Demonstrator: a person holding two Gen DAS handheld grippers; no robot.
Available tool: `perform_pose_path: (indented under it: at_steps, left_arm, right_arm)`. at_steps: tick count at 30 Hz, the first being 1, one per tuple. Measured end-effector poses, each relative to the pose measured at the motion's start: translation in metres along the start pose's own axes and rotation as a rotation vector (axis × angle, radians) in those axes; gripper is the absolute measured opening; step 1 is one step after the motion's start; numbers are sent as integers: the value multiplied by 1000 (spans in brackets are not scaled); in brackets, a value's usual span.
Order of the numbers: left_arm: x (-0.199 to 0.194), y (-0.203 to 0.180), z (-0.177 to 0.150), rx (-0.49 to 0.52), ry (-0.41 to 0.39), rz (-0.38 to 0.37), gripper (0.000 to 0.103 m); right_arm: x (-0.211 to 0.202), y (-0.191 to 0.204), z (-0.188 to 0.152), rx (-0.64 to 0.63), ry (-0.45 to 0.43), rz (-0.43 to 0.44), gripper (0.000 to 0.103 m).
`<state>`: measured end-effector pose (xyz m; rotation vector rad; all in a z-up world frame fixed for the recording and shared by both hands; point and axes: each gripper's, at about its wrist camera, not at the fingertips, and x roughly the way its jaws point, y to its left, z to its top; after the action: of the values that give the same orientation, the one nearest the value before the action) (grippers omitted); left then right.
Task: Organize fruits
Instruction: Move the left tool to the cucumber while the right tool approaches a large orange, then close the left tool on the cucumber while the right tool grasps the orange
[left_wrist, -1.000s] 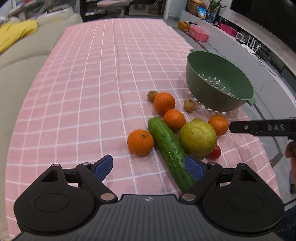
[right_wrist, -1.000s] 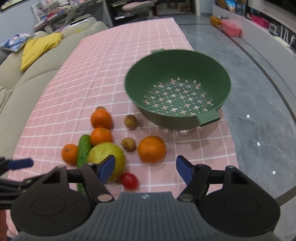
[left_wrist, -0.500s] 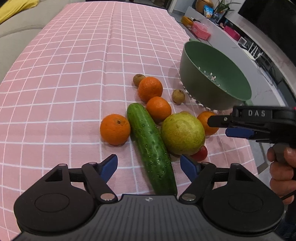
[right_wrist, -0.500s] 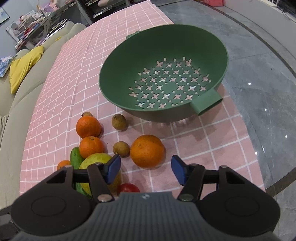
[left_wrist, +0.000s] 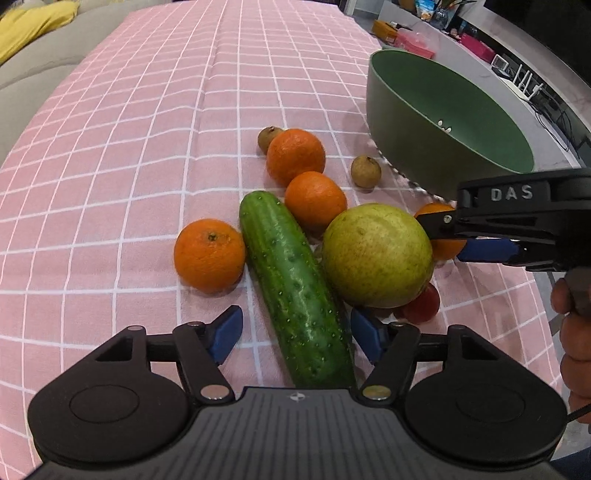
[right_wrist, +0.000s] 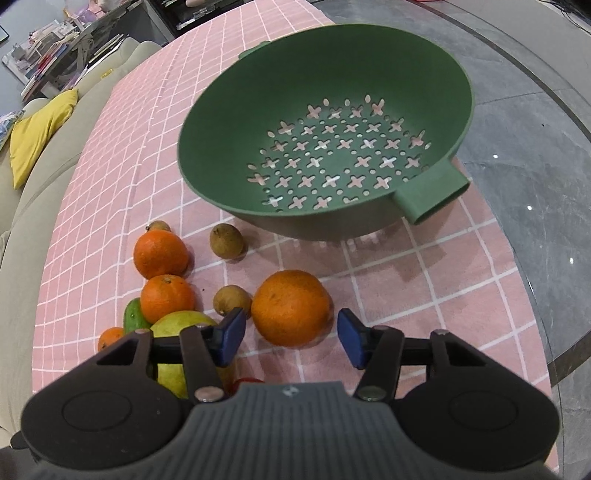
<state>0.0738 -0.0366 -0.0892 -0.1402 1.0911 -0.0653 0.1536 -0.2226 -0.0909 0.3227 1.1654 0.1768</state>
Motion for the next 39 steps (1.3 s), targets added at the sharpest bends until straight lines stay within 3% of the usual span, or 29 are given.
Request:
perform_pose_path:
  at_steps: [10, 14, 15, 16, 30, 39]
  left_arm:
    - [6, -18, -2, 76, -49, 68, 80]
    - [5, -21, -5, 109, -58, 90, 67]
    - [4, -20, -5, 111, -64, 87, 59]
    - [3, -20, -5, 110, -66, 85, 56]
    - [-7, -6, -7, 66, -78, 12, 47]
    - [-25, -2, -15, 88, -91, -54, 44]
  right_arm:
    - [8, 6, 3, -26, -9, -11, 53]
    - [8, 11, 0, -79, -11, -44, 45]
    - [8, 11, 0, -81, -10, -40, 45]
    - [7, 11, 0, -80, -10, -40, 44]
    - [2, 7, -1, -59, -10, -12, 42]
    - [-12, 5, 3, -35, -17, 34, 42]
